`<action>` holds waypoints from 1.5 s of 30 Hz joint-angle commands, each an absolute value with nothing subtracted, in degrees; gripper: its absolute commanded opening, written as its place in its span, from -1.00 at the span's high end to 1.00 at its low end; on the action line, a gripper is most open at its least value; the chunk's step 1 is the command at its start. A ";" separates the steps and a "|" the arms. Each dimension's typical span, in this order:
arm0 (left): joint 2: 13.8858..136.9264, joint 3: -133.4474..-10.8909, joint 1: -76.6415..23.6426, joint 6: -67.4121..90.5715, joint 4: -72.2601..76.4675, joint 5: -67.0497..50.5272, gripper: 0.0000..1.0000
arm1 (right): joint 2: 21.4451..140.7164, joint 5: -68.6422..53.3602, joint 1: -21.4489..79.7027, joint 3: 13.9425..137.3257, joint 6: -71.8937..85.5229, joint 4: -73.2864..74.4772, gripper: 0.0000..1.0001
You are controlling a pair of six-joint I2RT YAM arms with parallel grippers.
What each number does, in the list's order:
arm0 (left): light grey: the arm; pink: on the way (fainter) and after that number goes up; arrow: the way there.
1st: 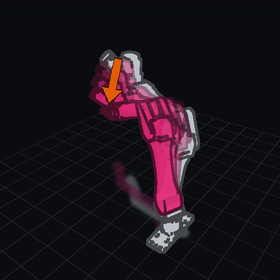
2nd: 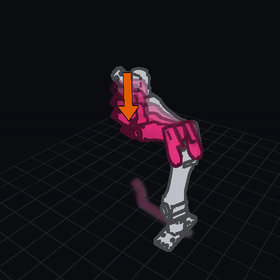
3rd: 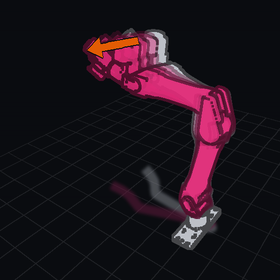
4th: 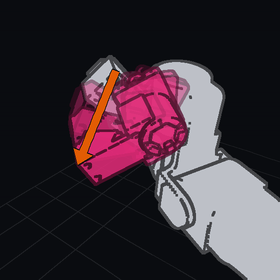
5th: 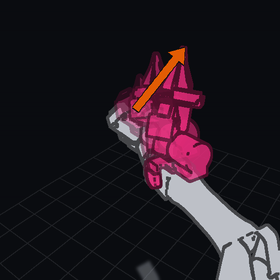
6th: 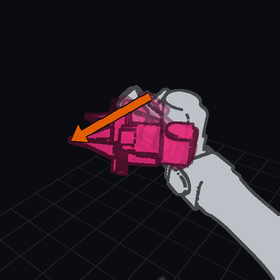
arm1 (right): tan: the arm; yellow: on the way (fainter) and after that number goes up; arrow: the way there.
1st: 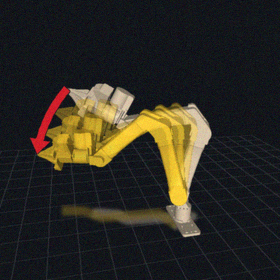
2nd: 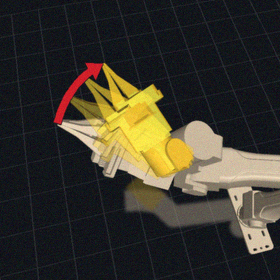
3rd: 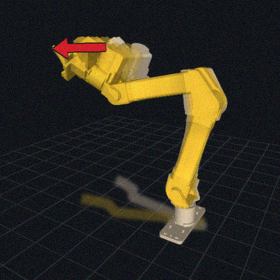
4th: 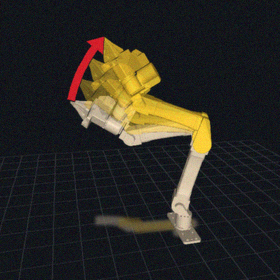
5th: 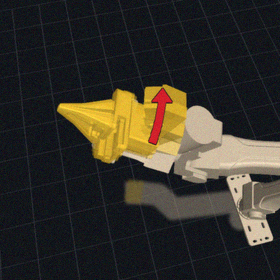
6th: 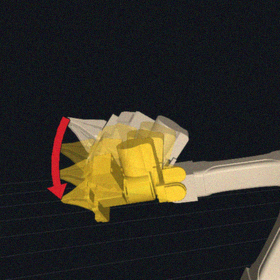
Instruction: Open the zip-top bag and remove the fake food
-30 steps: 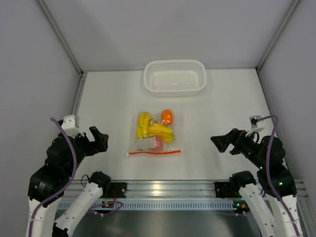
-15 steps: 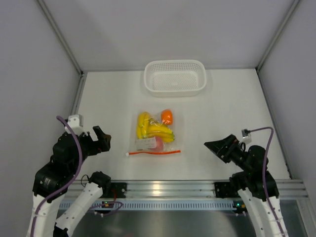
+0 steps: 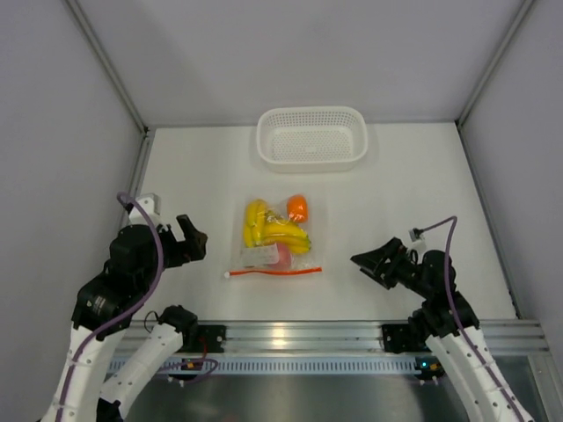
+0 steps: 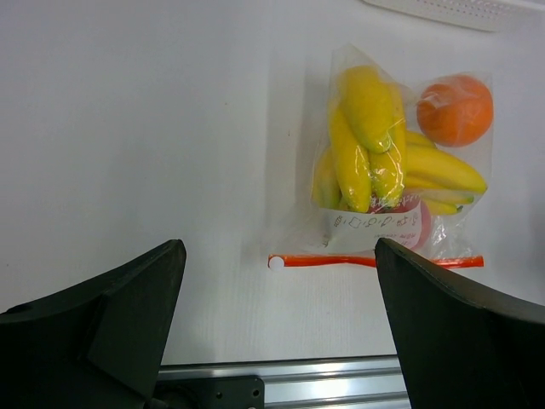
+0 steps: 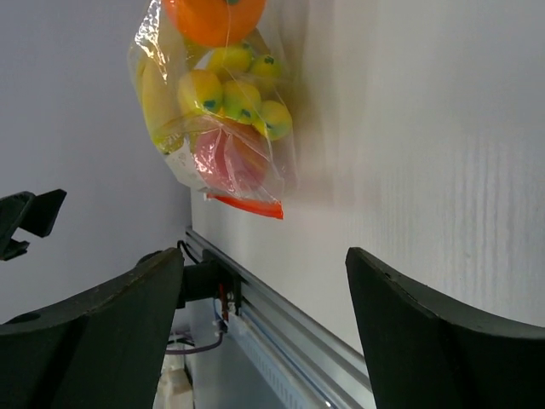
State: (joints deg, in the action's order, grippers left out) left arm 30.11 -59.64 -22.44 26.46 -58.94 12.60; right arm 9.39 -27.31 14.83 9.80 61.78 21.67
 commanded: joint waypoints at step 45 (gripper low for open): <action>35.77 -58.71 -22.50 23.47 -51.68 4.92 -0.98 | 86.77 20.13 61.44 18.10 64.98 -60.13 0.85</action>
